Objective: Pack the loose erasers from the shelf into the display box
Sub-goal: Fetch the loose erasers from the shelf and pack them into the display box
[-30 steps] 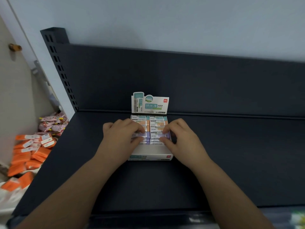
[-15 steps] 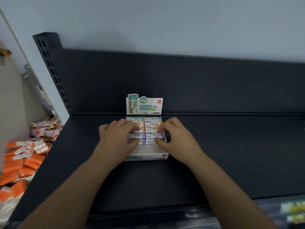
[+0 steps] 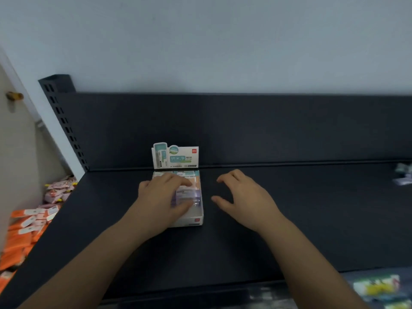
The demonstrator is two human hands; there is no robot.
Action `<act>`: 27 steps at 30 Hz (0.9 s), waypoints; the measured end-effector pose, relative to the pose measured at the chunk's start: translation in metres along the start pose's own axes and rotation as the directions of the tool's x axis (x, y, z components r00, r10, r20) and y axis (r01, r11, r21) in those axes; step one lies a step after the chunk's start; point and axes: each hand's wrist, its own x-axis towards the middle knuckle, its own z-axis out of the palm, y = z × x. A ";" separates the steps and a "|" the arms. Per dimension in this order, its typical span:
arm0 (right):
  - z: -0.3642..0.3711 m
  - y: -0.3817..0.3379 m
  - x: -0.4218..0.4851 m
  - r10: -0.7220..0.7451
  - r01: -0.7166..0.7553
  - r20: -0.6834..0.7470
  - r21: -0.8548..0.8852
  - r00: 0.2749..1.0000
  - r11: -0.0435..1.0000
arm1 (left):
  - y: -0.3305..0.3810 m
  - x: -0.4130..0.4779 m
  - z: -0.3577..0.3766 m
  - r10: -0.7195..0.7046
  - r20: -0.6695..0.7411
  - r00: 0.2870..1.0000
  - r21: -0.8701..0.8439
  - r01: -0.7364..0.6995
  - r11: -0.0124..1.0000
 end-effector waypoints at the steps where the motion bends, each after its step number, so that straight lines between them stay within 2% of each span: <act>1: -0.006 0.010 -0.004 0.006 -0.006 0.007 -0.003 1.000 1.000 | 0.011 0.002 0.001 0.009 0.035 0.999 -0.023 -0.008 1.000; 4: -0.025 0.045 -0.019 0.028 -0.028 0.036 -0.006 0.999 1.000 | 0.047 0.013 0.010 0.045 0.111 0.993 0.003 -0.046 0.999; 7: -0.043 0.084 -0.038 0.058 -0.057 0.034 -0.017 0.998 0.998 | 0.091 0.025 0.026 0.080 0.105 0.991 0.049 -0.085 0.995; 16: -0.098 0.215 -0.117 0.128 -0.124 0.060 -0.073 0.990 0.990 | 0.226 0.046 0.104 0.132 0.100 0.986 0.047 -0.137 0.989; 21: -0.120 0.273 -0.147 0.180 -0.177 0.059 -0.053 0.982 0.983 | 0.273 0.054 0.134 0.105 0.106 0.989 0.029 -0.108 0.994; 27: -0.123 0.306 -0.162 0.210 -0.208 0.059 -0.041 0.976 0.977 | 0.308 0.070 0.155 0.147 0.148 0.978 0.039 -0.155 0.987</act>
